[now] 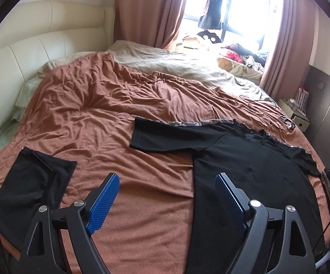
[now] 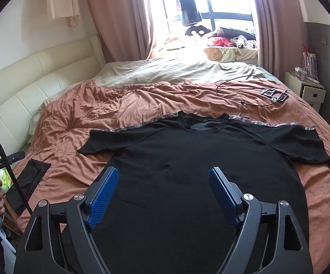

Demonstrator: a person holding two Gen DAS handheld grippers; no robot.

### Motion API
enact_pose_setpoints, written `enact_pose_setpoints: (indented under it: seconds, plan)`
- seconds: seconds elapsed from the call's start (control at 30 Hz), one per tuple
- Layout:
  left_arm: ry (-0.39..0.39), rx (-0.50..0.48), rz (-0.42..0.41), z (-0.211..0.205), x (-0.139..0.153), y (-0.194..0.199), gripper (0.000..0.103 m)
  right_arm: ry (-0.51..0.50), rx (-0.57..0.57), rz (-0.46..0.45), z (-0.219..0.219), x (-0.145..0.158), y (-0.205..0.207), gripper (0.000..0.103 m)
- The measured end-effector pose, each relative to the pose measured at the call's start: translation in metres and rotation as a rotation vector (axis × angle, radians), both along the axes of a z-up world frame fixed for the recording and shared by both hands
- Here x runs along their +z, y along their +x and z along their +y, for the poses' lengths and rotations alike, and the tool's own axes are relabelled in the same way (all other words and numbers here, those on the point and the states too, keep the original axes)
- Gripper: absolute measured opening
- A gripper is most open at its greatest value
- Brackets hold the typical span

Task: Fold small clothes
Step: 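Move the left gripper down toward the sleeve and side of the black T-shirt, then close the left gripper on the T-shirt sleeve and side edge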

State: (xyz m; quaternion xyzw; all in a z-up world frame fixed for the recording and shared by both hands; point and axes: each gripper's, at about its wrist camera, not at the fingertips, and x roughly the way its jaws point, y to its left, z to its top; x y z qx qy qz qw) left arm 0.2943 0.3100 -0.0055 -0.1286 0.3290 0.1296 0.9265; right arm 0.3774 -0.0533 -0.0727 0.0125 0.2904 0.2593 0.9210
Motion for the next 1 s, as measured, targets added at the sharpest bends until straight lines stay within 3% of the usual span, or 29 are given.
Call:
enact_pose_setpoints:
  seconds: [0.53, 1.0]
  plan:
    - [-0.128, 0.062, 0.096, 0.076, -0.038, 0.103, 0.068, 0.007, 0.069, 0.102, 0.061, -0.007, 0.101, 0.073]
    - [-0.232, 0.123, 0.213, 0.120, -0.115, 0.179, 0.061, -0.018, 0.111, 0.170, 0.132, -0.044, 0.164, 0.072]
